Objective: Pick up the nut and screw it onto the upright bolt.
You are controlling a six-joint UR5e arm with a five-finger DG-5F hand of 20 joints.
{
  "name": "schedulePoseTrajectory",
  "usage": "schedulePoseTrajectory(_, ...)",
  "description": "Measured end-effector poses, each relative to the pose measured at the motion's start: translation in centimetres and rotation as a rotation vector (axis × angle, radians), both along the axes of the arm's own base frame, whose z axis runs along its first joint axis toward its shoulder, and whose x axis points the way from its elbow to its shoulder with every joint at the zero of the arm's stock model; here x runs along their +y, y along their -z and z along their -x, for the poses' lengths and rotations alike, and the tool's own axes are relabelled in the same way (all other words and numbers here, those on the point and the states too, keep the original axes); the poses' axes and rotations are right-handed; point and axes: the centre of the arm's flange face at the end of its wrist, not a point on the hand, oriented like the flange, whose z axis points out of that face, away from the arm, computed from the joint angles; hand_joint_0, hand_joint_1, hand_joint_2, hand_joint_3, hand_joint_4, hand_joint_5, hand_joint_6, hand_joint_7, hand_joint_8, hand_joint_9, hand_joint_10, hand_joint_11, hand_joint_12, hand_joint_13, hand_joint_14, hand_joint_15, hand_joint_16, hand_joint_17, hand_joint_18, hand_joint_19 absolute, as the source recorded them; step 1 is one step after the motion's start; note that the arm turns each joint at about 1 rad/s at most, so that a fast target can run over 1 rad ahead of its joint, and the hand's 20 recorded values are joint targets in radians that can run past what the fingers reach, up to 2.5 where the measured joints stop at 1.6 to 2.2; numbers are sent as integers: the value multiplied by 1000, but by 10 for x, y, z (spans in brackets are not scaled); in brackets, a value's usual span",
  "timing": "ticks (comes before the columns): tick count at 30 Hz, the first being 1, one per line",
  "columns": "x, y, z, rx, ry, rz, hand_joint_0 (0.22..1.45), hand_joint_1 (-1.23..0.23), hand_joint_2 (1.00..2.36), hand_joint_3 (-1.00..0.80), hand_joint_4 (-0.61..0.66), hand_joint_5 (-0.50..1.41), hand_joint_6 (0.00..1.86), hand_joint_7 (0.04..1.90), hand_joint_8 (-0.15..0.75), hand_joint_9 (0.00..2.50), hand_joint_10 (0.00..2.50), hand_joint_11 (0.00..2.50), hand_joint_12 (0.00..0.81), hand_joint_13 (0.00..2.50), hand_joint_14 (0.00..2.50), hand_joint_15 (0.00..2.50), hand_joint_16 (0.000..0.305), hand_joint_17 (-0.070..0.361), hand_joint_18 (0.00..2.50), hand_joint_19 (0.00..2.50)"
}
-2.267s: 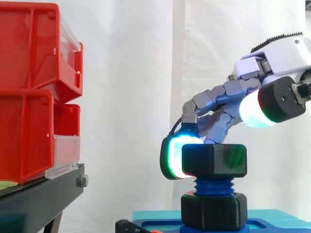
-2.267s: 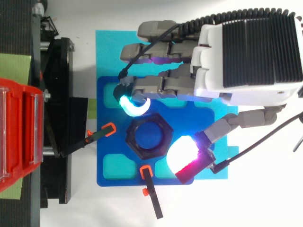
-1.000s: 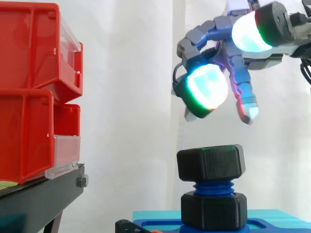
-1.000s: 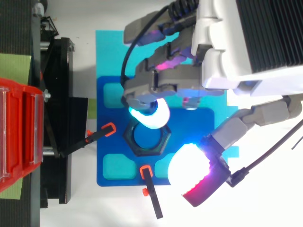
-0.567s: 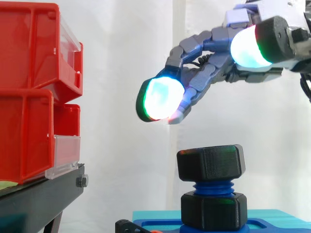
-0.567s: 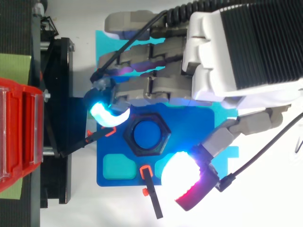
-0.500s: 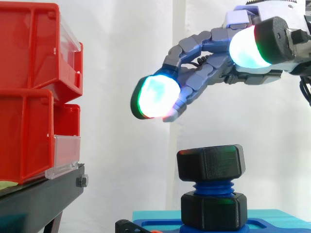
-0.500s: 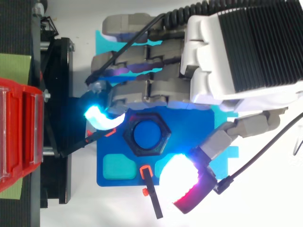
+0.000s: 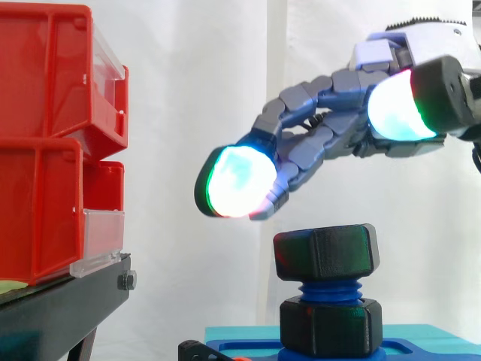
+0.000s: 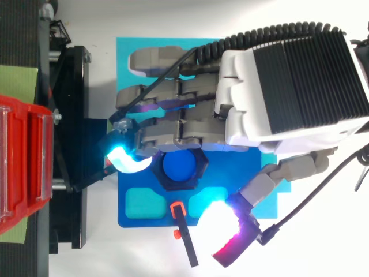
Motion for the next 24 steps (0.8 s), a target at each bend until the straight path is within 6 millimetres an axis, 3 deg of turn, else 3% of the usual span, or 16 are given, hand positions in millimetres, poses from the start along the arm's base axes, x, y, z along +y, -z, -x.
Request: schedulePoseTrajectory(24, 1, 7, 1, 5, 0, -12, 472, -391, 1000, -500, 220, -144, 502, 737, 213, 477, 0, 0, 302, 162, 0, 0, 34, 76, 0, 0)
